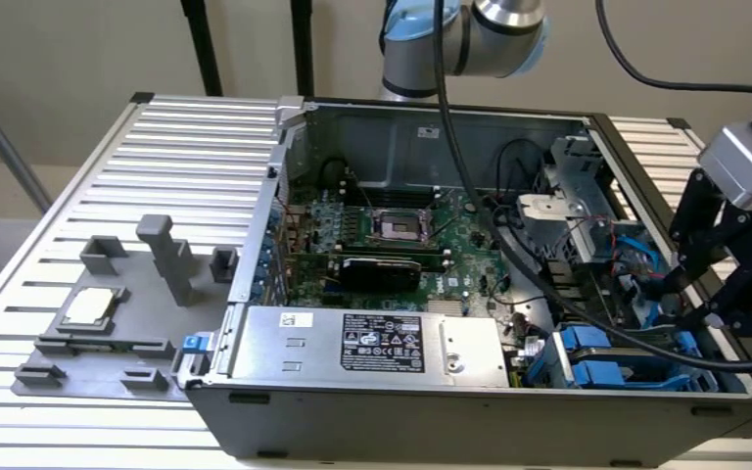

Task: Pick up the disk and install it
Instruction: 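Insert the first disk wire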

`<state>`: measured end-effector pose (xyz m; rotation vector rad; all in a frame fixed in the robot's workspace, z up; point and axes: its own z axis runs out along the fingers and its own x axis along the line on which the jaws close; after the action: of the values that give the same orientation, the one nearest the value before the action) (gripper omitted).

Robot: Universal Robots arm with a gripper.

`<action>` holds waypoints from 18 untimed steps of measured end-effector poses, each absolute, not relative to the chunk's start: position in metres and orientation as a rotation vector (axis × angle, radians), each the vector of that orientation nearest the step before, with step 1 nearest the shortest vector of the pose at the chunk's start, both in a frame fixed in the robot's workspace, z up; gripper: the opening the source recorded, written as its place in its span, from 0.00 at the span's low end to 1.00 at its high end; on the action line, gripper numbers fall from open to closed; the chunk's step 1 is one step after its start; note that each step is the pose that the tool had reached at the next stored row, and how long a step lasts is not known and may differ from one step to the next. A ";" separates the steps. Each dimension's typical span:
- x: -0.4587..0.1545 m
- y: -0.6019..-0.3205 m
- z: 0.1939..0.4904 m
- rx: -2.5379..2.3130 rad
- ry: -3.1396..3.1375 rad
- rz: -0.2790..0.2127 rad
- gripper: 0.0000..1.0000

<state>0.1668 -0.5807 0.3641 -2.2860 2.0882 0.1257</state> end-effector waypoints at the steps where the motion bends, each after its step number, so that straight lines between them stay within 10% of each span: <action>1: 0.165 -0.580 0.362 -2.287 2.086 0.125 0.41; 18: 0.159 -0.569 0.351 -2.303 2.063 0.125 0.55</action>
<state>0.1595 -0.5688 0.3506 -2.3028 2.0635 0.1254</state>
